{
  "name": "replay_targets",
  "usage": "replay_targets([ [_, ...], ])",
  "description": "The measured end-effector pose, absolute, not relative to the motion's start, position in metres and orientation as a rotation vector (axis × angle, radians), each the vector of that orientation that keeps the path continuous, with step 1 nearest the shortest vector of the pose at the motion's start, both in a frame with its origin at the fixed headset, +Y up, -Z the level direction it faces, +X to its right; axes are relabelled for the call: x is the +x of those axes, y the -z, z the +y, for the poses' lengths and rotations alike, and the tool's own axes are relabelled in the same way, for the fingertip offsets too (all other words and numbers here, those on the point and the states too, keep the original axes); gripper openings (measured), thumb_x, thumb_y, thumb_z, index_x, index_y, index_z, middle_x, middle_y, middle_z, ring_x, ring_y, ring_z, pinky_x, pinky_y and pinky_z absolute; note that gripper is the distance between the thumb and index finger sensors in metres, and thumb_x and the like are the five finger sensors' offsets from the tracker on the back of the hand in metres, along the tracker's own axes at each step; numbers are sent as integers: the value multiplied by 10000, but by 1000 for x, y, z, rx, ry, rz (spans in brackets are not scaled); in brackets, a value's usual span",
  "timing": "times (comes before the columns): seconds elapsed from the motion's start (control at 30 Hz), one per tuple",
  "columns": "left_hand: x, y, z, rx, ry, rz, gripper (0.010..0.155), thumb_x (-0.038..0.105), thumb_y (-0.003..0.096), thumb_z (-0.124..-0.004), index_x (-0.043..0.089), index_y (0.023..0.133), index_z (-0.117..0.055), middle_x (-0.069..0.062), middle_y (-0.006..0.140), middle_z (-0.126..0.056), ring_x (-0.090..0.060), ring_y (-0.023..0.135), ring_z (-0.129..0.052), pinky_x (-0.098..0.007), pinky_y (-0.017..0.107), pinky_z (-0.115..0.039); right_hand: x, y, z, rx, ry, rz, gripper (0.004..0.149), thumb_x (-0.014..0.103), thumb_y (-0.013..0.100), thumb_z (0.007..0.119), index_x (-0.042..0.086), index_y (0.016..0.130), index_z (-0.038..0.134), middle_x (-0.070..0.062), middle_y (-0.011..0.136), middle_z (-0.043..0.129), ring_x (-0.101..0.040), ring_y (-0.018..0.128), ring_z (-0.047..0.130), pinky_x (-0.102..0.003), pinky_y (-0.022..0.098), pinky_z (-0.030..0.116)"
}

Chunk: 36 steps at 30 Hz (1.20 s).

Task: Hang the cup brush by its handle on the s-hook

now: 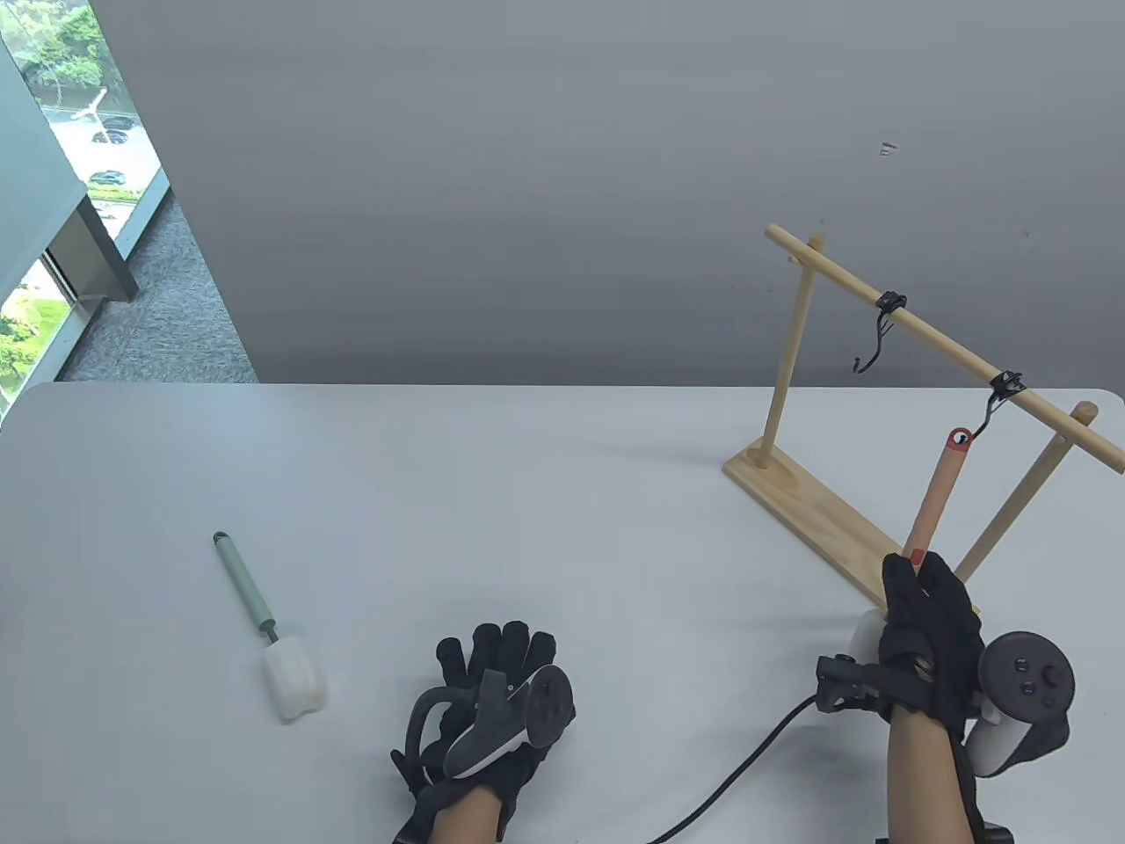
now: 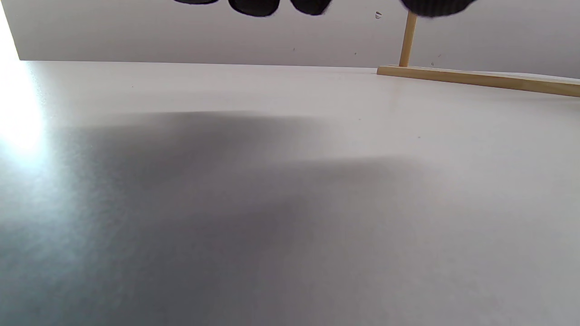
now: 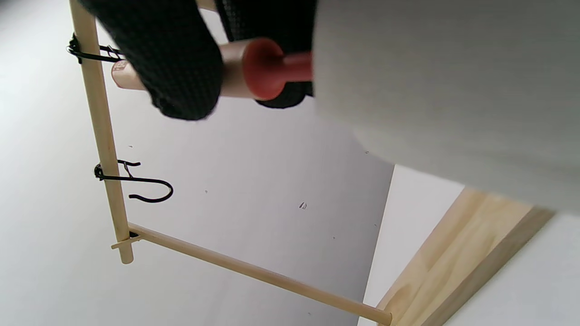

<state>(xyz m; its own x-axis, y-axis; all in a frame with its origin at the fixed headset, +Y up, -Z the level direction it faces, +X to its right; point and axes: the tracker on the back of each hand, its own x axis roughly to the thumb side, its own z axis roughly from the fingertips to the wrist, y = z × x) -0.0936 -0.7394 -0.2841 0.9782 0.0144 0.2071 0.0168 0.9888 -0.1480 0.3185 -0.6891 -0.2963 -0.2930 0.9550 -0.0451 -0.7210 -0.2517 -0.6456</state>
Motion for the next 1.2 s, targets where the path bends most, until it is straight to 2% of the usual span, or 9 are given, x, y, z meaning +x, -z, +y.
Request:
replay_targets([
  [0.37, -94, 285, -740, -161, 5, -209, 739, 621, 423, -591, 294, 1067, -437, -94, 1160, -483, -429, 1093, -505, -704, 700, -335, 326, 297, -690, -534, -1742, -588, 527, 376, 512, 817, -8, 867, 752, -255, 965, 676, -541, 935, 563, -744, 601, 284],
  [0.53, -94, 285, -741, -168, 7, -207, 739, 621, 422, -591, 293, 1067, -437, -94, 1159, -485, -428, 1093, -508, -703, 701, -338, 330, 299, -699, -563, -1728, -542, 528, 373, 516, 809, -13, 872, 751, -261, 967, 671, -547, 934, 557, -744, 599, 280],
  [0.83, -94, 285, -741, -172, 10, -209, 739, 621, 423, -590, 293, 1067, -437, -94, 1159, -485, -428, 1094, -507, -702, 702, -338, 329, 296, -709, -547, -1735, -576, 546, 361, 523, 784, -24, 907, 732, -279, 990, 630, -561, 936, 526, -740, 599, 289],
  [1.07, -95, 285, -742, -176, 5, -205, 738, 620, 423, -590, 292, 1067, -438, -93, 1158, -486, -427, 1092, -508, -703, 701, -339, 325, 289, -711, -545, -1800, -609, 576, 320, 538, 754, -27, 982, 630, -280, 1047, 499, -567, 966, 432, -739, 610, 249],
  [1.2, -94, 285, -742, -174, 8, -207, 738, 621, 423, -589, 294, 1067, -437, -93, 1159, -485, -427, 1093, -508, -702, 702, -339, 321, 287, -709, -516, -1827, -631, 581, 315, 539, 750, -26, 990, 614, -281, 1052, 481, -566, 968, 426, -739, 613, 250],
])
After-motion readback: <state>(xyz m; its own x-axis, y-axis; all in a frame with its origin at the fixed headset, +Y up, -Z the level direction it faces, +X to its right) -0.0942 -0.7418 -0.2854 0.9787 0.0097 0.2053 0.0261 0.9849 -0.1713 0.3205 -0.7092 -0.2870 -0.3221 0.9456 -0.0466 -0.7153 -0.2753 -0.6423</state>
